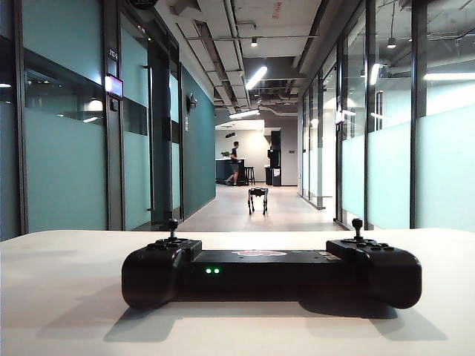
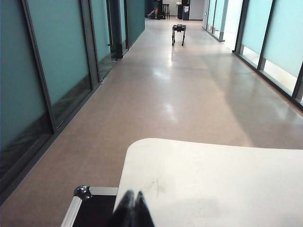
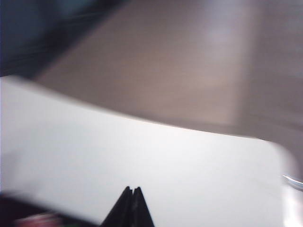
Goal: Push the left joystick on the remote control sitting on the white table forward to make the robot dog walk in a straight line until it approaches the door.
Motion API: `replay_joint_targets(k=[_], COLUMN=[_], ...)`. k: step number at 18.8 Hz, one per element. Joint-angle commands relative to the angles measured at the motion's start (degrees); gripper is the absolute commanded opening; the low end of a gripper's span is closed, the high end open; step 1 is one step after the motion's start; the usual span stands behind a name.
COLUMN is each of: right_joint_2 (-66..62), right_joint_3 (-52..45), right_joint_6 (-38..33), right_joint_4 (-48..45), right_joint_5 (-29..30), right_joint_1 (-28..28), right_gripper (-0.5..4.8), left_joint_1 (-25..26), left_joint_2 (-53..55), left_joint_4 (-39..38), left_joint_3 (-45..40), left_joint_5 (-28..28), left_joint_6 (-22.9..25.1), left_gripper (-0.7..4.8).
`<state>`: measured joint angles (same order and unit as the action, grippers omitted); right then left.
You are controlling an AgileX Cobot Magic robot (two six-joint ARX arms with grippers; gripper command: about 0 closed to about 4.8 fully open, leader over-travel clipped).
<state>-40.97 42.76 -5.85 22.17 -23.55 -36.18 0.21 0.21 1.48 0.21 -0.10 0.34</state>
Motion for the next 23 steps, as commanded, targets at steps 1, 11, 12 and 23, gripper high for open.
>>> replay_joint_targets(k=[1,11,12,23], right_joint_2=[6.14,26.67,28.85,41.13], right_joint_3=[-7.04,-31.89,-33.40,-42.75], right_joint_6=[4.37,8.98,8.98,9.05], right_joint_4=[-9.81,-25.77,-25.51,-25.86], right_joint_5=[-0.70,12.57,12.55,17.77], right_joint_1=[5.51,24.70,26.21,38.91], right_gripper=[-0.01,-0.01,-0.01,-0.01], left_joint_1=[0.02,0.00,0.00,0.00], left_joint_2=[0.02,0.02,0.02,0.02], left_joint_4=[0.74,0.77,0.72,0.74], left_joint_3=[0.20,0.20,0.20,0.20], left_joint_5=[0.26,0.28,0.28,0.28], left_joint_6=[-0.13,-0.13,-0.13,-0.13], left_gripper=[-0.05,-0.05,-0.05,-0.05])
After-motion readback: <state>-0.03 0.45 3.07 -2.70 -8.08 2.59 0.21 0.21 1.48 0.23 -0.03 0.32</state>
